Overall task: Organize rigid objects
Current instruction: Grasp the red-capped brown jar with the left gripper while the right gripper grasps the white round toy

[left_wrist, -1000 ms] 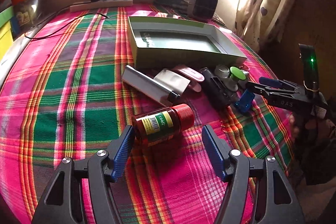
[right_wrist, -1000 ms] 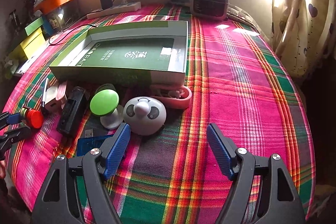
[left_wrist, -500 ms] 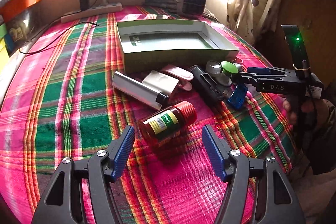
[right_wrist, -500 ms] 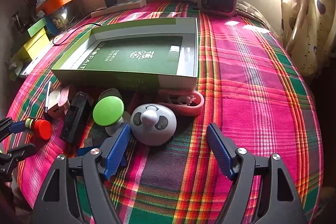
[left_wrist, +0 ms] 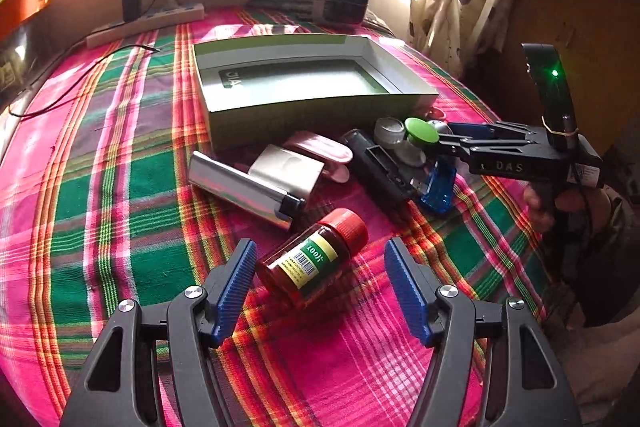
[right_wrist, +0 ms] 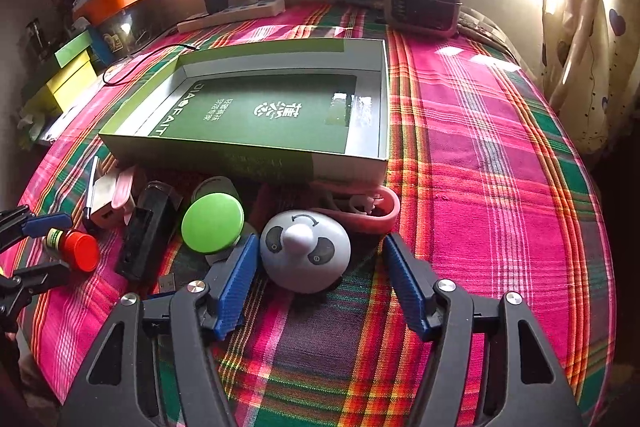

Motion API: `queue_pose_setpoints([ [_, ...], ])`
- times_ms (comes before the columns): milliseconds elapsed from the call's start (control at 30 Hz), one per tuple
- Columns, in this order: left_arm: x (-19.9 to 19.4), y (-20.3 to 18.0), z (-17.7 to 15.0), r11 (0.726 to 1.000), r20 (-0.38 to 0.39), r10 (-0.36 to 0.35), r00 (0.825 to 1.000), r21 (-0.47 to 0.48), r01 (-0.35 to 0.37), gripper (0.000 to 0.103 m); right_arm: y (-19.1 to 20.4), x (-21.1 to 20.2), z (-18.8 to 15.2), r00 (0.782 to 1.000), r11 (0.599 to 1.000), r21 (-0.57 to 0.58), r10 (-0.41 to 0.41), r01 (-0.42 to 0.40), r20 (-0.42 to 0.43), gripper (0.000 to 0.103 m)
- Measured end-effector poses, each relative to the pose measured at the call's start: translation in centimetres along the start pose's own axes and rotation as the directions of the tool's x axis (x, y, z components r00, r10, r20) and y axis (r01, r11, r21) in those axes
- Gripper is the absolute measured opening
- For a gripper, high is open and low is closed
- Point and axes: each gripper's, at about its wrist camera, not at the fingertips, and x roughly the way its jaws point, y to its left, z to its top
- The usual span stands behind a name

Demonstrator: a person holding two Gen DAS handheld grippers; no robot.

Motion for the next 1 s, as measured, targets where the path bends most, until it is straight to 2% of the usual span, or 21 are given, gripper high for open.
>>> queue_pose_setpoints([
  [133,0.0,-0.7,-0.7,1.0,-0.024,0.005,1.0,0.011,-0.004,0.066,-0.5,-0.1,0.0,1.0,1.0,0.018,0.004,-0.004,0.006,0.051],
  [200,0.0,-1.0,-0.8,1.0,-0.038,-0.016,0.999,0.003,0.017,0.066,-0.6,-0.2,0.0,1.0,1.0,0.019,0.003,-0.003,0.008,0.044],
  [333,0.2,-1.8,-0.9,0.999,-0.05,-0.047,0.998,0.004,0.047,0.066,-0.7,-0.4,-0.2,1.0,1.0,0.024,0.006,-0.006,0.009,0.044],
  [467,0.5,-1.9,-0.7,0.999,-0.049,-0.048,0.998,-0.006,0.047,0.066,-0.8,-0.6,-0.4,1.0,1.0,0.029,0.005,-0.005,0.01,0.044],
  [733,1.3,-2.3,0.1,1.0,-0.051,-0.012,0.999,-0.013,0.011,0.066,-0.9,-0.9,-0.7,1.0,0.999,0.043,-0.008,0.008,0.009,0.044],
  [867,1.8,-2.6,0.5,0.999,-0.061,0.038,0.997,0.017,-0.037,0.065,-0.8,-1.0,-0.9,1.0,0.999,0.038,-0.015,0.014,0.009,0.044],
  [1000,1.8,-2.5,0.6,0.994,-0.065,0.102,0.993,0.036,-0.1,0.057,-0.8,-1.1,-1.0,0.999,0.999,0.034,-0.03,0.029,0.012,0.044],
])
